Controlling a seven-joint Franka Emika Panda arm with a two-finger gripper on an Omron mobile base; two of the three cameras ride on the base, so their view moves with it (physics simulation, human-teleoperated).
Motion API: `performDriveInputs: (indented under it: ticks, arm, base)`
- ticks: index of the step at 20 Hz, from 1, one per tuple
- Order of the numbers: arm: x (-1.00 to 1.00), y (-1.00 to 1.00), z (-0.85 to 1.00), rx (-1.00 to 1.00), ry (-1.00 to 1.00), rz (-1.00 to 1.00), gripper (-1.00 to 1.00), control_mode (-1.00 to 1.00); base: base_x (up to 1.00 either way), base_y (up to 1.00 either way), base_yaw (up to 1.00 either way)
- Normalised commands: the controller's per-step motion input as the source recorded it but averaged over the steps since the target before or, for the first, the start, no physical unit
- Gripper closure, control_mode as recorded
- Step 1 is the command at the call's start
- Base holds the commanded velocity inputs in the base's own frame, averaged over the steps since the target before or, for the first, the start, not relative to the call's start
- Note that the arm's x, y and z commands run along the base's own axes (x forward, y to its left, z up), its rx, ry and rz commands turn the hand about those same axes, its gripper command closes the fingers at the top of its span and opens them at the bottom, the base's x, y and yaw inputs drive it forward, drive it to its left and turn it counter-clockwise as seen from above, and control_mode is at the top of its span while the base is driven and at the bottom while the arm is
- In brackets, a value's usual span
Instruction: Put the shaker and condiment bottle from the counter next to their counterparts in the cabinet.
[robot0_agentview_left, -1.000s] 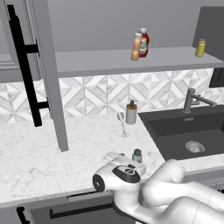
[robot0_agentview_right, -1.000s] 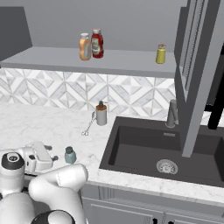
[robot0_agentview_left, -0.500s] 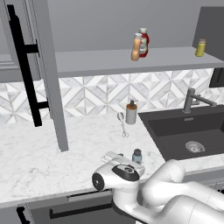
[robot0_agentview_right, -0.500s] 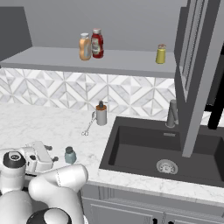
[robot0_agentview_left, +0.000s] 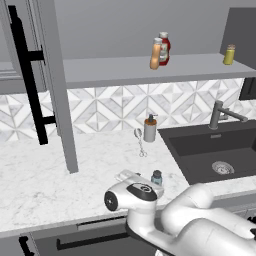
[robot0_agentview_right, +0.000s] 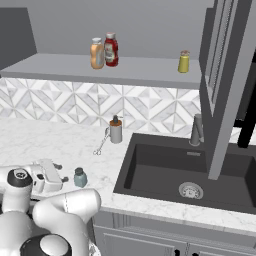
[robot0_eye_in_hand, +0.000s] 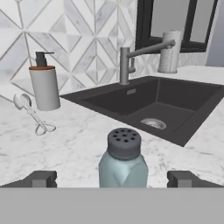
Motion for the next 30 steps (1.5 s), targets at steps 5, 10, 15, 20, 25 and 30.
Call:
performDriveInputs:
  ticks: [5,10,15,20,25,30]
  arm:
    - [0.09,-0.26,-0.10,0.04,0.00,0.00,-1.00,-1.00]
    - [0.16,-0.30,-0.10,0.03,0.00,0.00,-1.00,-1.00]
    - [0.07,-0.44,-0.15,0.06,-0.03,0.00,-1.00,-1.00]
    - [0.00,-0.56,-0.24,0.08,-0.05,0.01,-1.00,-1.00]
    - [0.01,-0.38,-0.33,0.05,-0.03,0.02,-1.00,-1.00]
    - [0.09,-0.48,-0.24,0.08,-0.05,0.00,-1.00,-1.00]
  base:
    - [0.00,0.00,0.00]
    - [0.00,0.00,0.00]
    - [0.00,0.00,0.00]
    - [0.00,0.00,0.00]
    - [0.00,0.00,0.00]
    - [0.00,0.00,0.00]
